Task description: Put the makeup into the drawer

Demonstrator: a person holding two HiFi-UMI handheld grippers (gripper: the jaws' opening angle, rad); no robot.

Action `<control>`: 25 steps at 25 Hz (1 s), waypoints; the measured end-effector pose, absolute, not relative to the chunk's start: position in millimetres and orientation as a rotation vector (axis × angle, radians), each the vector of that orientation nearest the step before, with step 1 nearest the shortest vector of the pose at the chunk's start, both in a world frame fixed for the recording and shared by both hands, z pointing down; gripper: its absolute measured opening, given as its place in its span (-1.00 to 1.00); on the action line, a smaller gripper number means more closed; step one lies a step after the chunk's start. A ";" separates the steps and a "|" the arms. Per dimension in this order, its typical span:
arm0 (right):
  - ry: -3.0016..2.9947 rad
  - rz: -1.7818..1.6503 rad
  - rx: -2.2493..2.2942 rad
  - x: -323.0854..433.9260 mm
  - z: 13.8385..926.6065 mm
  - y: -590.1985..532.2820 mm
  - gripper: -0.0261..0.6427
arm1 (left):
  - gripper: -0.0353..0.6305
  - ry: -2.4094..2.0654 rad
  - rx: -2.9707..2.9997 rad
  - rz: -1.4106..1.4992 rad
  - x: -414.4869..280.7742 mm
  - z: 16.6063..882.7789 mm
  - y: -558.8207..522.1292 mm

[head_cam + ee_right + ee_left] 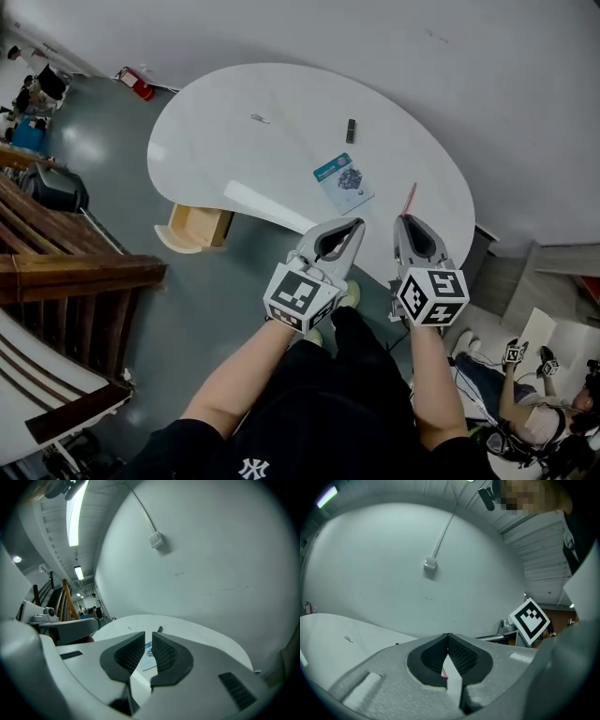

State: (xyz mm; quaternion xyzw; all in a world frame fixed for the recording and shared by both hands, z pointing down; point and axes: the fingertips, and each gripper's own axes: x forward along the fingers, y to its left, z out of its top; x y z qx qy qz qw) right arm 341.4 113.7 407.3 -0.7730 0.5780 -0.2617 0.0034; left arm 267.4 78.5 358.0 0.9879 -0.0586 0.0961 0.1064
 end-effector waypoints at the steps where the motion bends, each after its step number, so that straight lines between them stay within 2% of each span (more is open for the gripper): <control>1: 1.794 -0.845 -2.429 349.1 415.6 112.4 -0.80 | -0.87 -0.172 2.903 0.296 274.2 363.9 75.9; 16: 1.518 -1.118 -2.596 414.4 533.4 109.8 -0.71 | -0.87 -0.048 2.845 0.403 329.6 450.6 58.2; 25: 1.436 -1.274 -2.660 427.1 596.8 107.5 -0.70 | -0.87 0.005 2.820 0.456 354.3 493.3 51.3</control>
